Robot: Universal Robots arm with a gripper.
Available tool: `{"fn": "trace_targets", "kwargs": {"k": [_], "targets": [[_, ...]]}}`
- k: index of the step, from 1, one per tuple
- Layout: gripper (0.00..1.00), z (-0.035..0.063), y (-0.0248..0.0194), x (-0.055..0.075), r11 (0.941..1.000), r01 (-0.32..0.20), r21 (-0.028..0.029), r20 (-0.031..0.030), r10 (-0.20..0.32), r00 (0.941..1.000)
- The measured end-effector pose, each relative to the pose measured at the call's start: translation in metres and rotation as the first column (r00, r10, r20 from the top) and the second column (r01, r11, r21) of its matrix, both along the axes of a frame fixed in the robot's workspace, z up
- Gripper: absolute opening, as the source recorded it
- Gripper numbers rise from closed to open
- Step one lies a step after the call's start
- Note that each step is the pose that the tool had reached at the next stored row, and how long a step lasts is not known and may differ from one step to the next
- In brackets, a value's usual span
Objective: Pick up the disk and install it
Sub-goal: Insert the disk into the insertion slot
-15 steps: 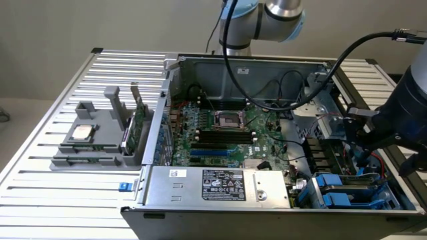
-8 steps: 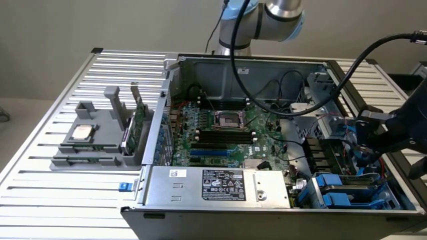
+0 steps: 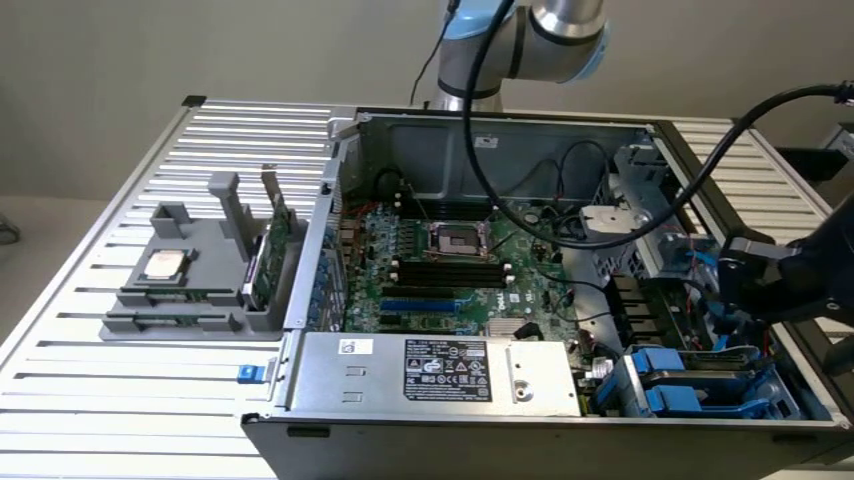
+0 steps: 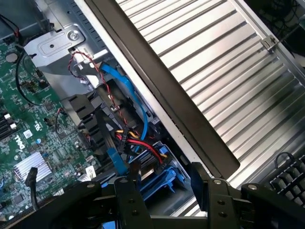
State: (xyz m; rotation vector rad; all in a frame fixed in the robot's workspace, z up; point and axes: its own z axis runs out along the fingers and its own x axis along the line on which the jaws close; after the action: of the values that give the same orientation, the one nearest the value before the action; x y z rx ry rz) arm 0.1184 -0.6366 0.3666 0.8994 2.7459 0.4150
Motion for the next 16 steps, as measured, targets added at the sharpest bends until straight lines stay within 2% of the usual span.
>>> {"fn": "trace_targets", "kwargs": {"k": [4, 8, 12, 16], "targets": [[0.55, -0.0046, -0.0004, 0.0, 0.999, 0.044, 0.0043, 0.0, -0.044, 0.999], [0.55, -0.0082, -0.0005, 0.0, 0.9951, 0.099, 0.0046, -0.0004, -0.099, 0.9951], [0.55, -0.0112, -0.0005, 0.0, 0.9883, 0.153, 0.0045, -0.0012, -0.153, 0.9883], [0.55, -0.0144, -0.0005, 0.0, 0.978, 0.209, 0.0044, -0.0021, -0.209, 0.978]]}}
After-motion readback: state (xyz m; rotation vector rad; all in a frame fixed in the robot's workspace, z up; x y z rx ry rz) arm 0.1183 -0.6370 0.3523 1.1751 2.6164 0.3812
